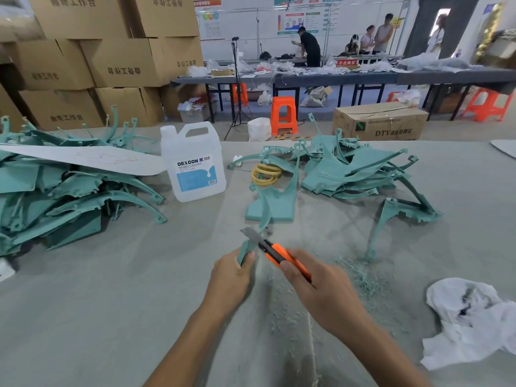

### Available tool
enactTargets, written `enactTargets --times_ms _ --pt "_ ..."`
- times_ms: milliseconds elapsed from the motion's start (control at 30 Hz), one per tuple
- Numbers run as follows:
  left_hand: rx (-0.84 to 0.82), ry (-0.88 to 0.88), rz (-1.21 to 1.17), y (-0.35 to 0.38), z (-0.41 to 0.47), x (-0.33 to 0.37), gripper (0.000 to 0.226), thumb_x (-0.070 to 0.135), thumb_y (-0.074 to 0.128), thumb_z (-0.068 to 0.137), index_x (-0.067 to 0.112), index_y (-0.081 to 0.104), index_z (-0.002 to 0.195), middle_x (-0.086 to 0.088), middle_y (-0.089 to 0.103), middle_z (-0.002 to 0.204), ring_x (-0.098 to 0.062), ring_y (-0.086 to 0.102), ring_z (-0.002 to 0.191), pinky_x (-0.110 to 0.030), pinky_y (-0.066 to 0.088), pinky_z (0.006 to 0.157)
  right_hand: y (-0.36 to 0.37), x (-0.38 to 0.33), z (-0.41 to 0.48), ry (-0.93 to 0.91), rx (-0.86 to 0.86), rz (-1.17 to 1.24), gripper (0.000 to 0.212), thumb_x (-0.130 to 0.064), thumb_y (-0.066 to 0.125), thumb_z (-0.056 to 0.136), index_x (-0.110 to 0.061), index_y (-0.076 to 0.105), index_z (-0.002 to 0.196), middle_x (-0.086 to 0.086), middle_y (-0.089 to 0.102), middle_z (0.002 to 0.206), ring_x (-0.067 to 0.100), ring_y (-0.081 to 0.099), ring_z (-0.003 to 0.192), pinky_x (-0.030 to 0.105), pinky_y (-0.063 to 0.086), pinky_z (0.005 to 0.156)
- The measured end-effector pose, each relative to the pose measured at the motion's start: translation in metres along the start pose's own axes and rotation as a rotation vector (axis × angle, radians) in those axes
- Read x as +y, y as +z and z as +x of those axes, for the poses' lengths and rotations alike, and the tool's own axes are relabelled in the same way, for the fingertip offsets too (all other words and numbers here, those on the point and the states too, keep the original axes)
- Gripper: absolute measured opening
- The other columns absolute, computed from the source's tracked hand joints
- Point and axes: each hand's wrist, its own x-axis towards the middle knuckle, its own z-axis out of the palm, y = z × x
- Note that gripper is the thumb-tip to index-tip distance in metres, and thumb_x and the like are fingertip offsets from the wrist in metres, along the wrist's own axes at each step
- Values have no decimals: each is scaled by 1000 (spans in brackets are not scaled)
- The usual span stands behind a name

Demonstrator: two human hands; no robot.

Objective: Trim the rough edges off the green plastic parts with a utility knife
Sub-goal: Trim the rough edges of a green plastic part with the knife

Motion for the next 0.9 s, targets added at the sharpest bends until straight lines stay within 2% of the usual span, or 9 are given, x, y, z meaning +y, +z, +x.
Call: enactTargets --times_ms 100,200,300,433,600,733,833,900 --pt "6 -2 -5 0 0 0 40 36 54 101 39 51 62 21 51 51 -5 43 49 -29 30 50 -6 1 4 9 -27 -28 26 -58 38 102 -41 54 114 -1 60 62 13 57 52 33 44 52" --pt "12 -8 0 1 1 -1 40 35 55 101 31 50 61 15 53 52 -7 44 51 -32 34 52 -7 1 6 6 -56 -41 24 -56 39 103 -40 54 112 -2 59 63 11 57 52 33 45 53" --pt "5 -9 19 0 1 2 35 36 54 101 26 51 67 5 61 66 -24 56 67 -38 46 63 -8 -1 7 -7 -36 -46 24 -56 41 101 -40 56 112 -5 60 63 9 58 54 35 47 55" --pt "12 1 2 -1 0 3 36 36 54 100 35 54 65 11 52 57 -11 47 57 -32 36 56 -9 1 8 -24 -22 -62 25 -55 43 101 -41 57 117 -5 62 62 7 58 53 36 49 54" --pt "4 -8 2 0 -1 2 41 37 54 101 25 46 63 8 49 55 -17 44 55 -33 36 54 -11 5 8 -28 -43 -58 31 -57 42 101 -41 57 123 -6 61 62 8 58 52 35 48 53" --pt "-29 -22 -14 -6 -6 -2 44 38 56 100 26 44 60 14 46 49 -9 41 51 -30 33 52 -14 9 12 -74 -54 -145 38 -60 38 99 -44 56 129 -9 58 60 6 55 49 26 41 47" --pt "-25 -8 -74 -12 -9 -8 45 35 57 100 29 46 57 19 45 47 -4 37 46 -23 29 48 -14 18 24 -67 -75 -190 37 -57 40 101 -43 55 132 -9 59 62 7 55 51 28 44 48" --pt "-27 19 -118 -15 -11 -7 43 41 55 99 28 45 60 20 45 49 -3 37 46 -19 27 47 -14 27 41 -57 -76 -207 35 -54 41 102 -42 55 132 -9 58 63 9 55 51 29 41 48"
